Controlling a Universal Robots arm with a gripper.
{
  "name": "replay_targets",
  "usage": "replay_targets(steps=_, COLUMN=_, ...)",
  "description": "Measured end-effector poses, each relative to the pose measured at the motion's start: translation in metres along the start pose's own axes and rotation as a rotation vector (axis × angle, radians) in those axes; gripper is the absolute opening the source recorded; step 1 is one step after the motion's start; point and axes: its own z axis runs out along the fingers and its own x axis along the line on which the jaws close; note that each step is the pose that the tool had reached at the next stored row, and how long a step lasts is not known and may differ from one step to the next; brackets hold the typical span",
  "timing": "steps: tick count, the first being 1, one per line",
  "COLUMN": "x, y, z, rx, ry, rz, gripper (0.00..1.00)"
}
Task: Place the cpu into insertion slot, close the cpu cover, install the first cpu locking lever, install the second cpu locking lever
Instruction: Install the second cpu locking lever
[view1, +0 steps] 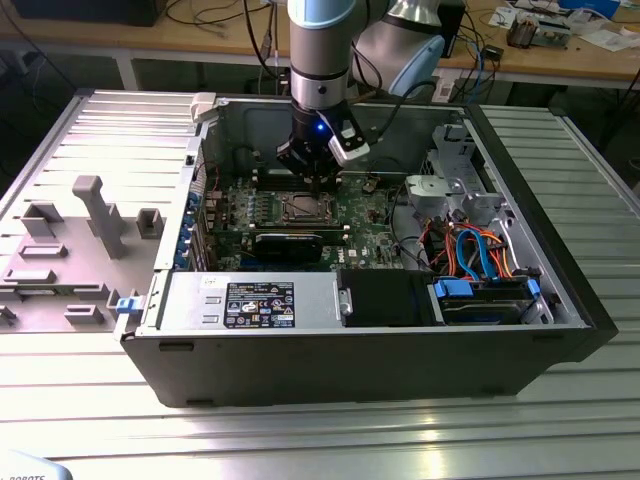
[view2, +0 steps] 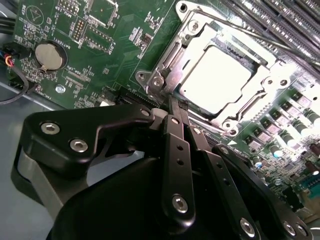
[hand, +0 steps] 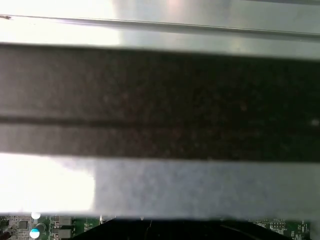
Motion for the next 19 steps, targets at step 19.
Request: replay_targets(steps=19, x=-0.0007, y=-0.004, z=-0.0212, rx=0.0003, ry=0.0, rz=0.0, gripper=0.11)
